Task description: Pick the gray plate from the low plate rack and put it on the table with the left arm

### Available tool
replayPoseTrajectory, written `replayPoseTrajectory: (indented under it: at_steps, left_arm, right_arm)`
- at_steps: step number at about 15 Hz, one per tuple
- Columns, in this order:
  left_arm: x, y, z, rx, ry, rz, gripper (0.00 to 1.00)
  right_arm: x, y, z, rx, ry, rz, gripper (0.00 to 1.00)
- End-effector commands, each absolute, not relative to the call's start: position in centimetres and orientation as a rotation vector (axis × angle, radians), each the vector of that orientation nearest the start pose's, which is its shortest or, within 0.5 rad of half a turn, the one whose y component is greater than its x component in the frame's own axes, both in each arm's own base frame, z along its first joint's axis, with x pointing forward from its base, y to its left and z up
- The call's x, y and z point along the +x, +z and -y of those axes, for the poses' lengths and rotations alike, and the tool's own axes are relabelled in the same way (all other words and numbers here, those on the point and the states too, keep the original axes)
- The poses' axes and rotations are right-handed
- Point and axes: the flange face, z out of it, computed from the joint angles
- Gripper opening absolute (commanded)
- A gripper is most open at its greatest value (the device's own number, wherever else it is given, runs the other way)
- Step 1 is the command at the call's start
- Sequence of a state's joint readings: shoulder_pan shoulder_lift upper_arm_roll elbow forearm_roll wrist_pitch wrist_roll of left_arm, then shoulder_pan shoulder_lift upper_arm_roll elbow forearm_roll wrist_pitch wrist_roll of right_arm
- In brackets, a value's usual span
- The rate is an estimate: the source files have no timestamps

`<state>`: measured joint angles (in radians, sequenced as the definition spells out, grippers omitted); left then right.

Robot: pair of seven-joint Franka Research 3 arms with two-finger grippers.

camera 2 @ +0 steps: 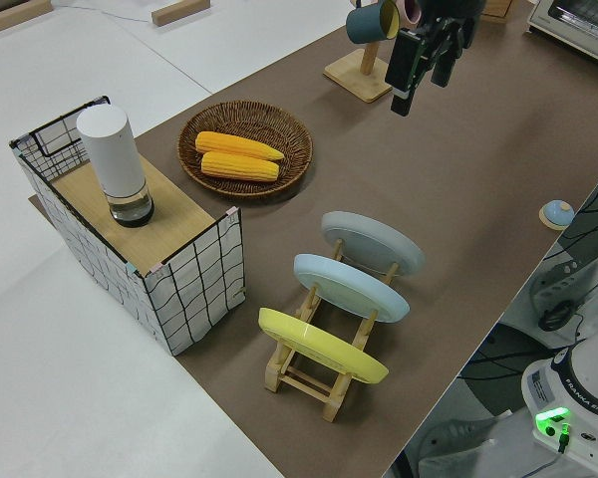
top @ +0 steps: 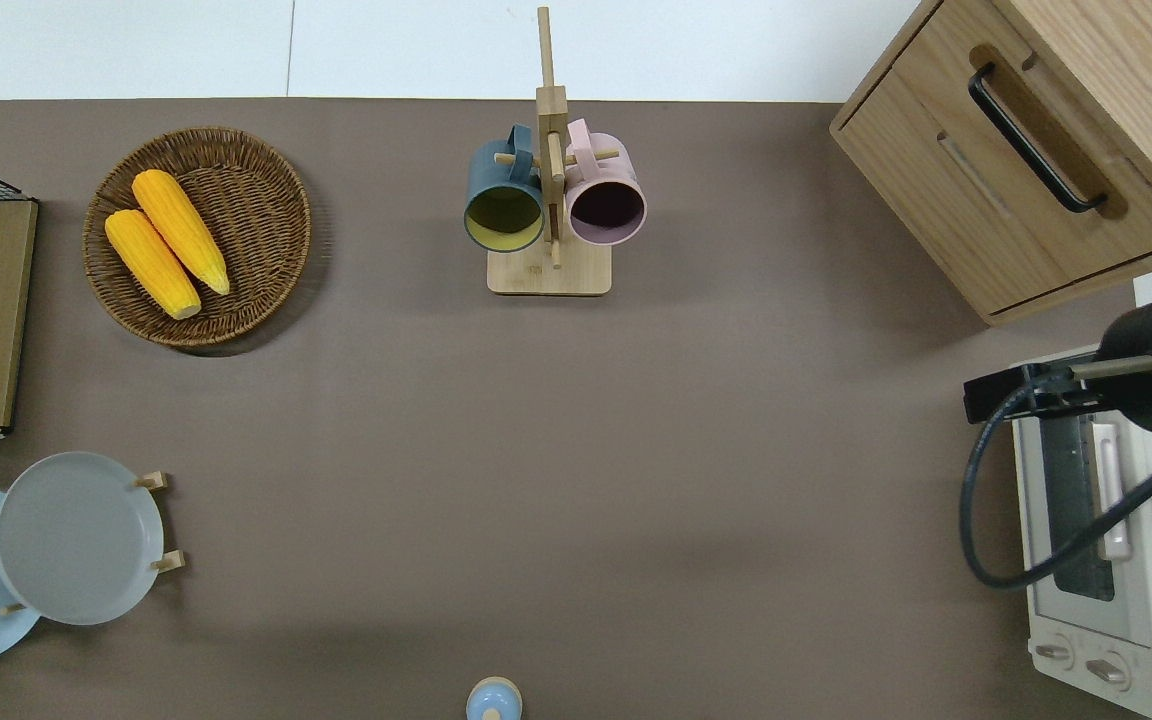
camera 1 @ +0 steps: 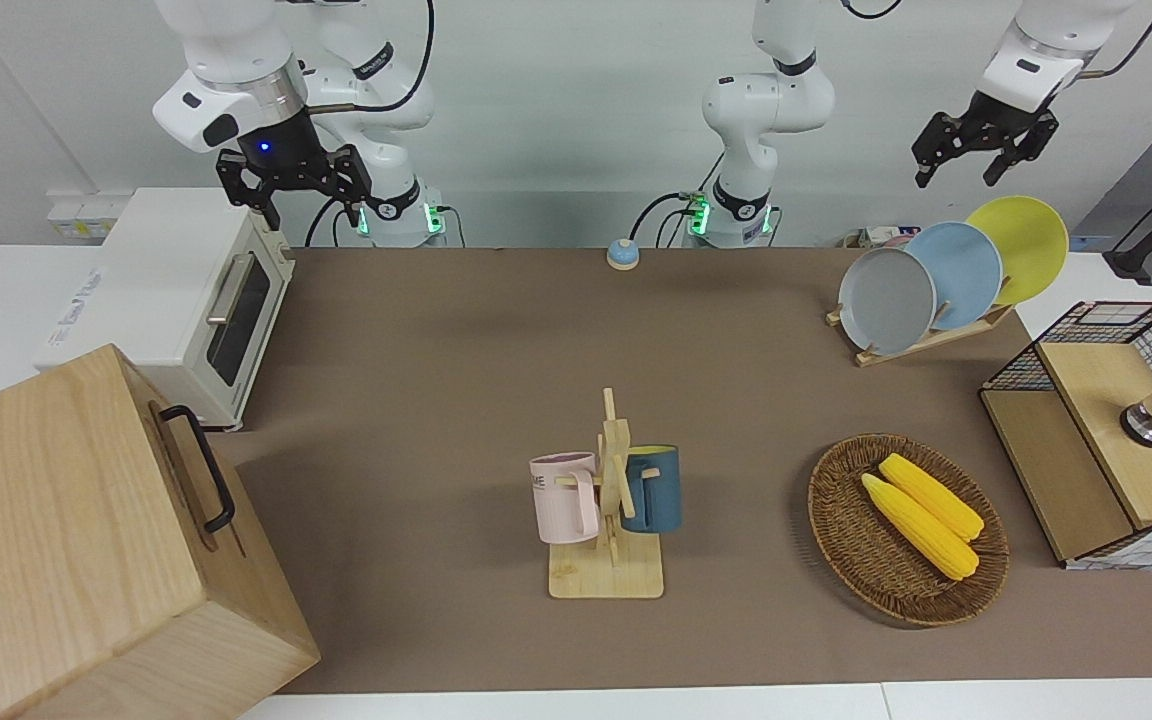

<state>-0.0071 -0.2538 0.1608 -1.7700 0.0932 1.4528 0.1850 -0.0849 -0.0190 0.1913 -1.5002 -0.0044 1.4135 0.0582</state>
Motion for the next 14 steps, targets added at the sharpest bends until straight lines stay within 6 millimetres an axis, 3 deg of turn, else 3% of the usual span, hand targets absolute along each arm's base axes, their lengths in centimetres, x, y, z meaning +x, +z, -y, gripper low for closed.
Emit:
replayPoseTrajectory:
  at_steps: [1, 6, 14]
  left_arm:
    - [43.2, 61.2, -11.5, -3.104, 0.047, -0.02, 0.99]
    - [42.2, 56.4, -12.8, -3.083, 0.013, -0.01, 0.99]
    - [40.7, 49.3, -12.9, -3.093, -0.012, -0.014, 0.99]
  right_arm:
    - [52.7, 65.7, -5.7, -3.146, 0.114, 0.073, 0.99]
    - [52.7, 65.7, -5.7, -3.146, 0.116, 0.075, 0.99]
    - [52.7, 65.7, -5.8, -3.146, 0.116, 0.075, 0.987]
